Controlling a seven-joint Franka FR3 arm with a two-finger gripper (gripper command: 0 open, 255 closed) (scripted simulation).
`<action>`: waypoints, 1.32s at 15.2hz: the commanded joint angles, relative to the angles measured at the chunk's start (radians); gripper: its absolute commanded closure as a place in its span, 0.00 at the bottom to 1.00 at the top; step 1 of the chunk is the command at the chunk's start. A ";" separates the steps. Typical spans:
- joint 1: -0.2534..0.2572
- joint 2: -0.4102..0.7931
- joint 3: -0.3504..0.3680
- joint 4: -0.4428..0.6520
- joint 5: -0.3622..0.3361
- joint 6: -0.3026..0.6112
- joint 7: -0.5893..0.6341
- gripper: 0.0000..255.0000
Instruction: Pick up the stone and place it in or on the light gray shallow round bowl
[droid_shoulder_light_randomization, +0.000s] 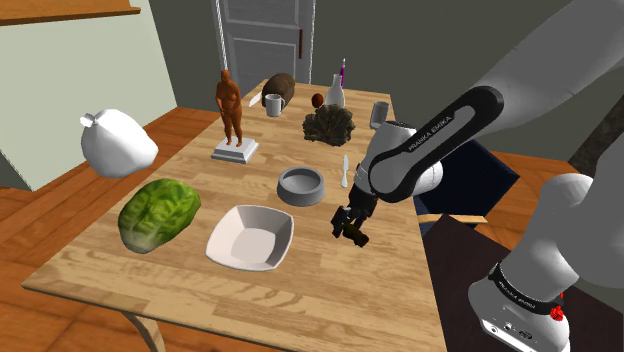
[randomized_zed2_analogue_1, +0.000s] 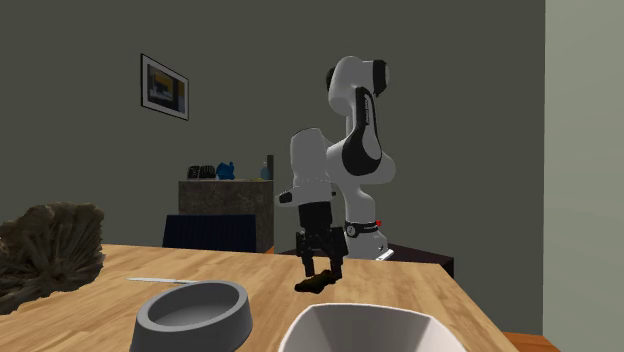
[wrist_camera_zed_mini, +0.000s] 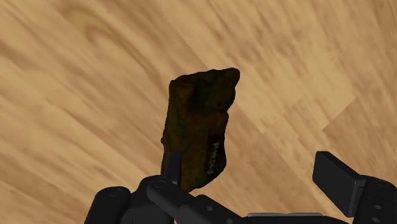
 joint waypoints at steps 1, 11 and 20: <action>0.003 0.013 0.003 -0.003 0.002 0.002 -0.003 0.00; 0.002 0.007 0.001 -0.007 -0.001 -0.002 -0.003 1.00; -0.018 -0.100 -0.001 -0.008 -0.116 -0.100 0.104 1.00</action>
